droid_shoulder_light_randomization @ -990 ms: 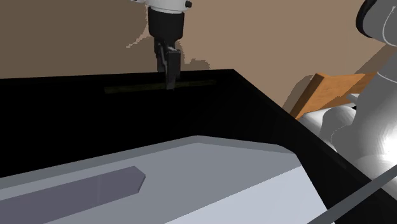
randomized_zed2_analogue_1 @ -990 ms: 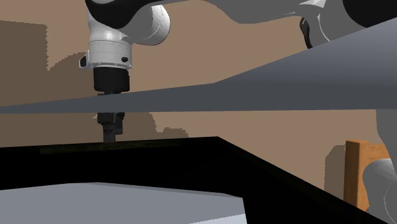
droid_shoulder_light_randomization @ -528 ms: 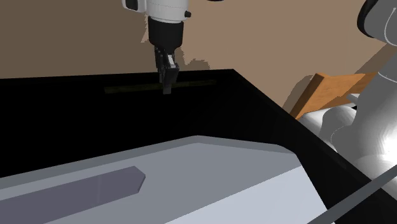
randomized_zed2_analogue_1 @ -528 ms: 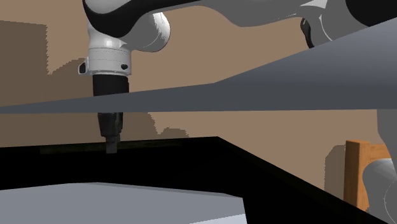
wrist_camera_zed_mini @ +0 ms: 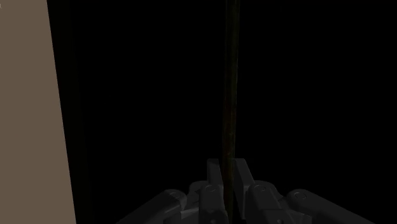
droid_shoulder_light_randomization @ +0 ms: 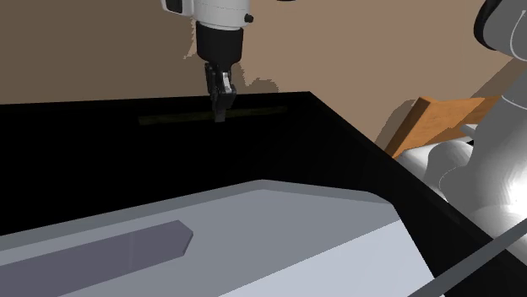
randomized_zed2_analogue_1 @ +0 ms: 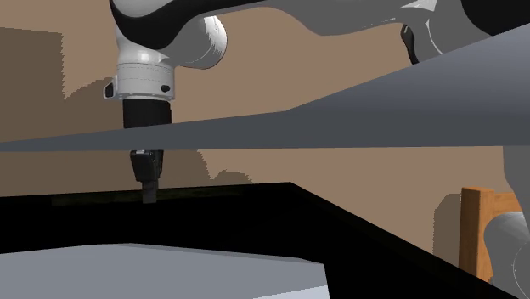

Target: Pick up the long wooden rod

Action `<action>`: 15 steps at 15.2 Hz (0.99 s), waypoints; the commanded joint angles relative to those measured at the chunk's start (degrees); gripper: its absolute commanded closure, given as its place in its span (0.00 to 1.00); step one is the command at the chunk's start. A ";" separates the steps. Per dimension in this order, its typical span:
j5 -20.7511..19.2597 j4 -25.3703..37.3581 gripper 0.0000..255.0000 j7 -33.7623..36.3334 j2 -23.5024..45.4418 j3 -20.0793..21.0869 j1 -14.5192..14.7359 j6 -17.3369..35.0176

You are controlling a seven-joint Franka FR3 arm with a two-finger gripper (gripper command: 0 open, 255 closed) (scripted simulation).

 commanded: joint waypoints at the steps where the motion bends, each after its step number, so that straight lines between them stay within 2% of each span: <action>1: -0.11 0.50 1.00 -0.10 0.17 -0.16 -0.17 -0.66; 15: -0.55 14.50 1.00 -0.04 2.58 0.02 0.18 -12.31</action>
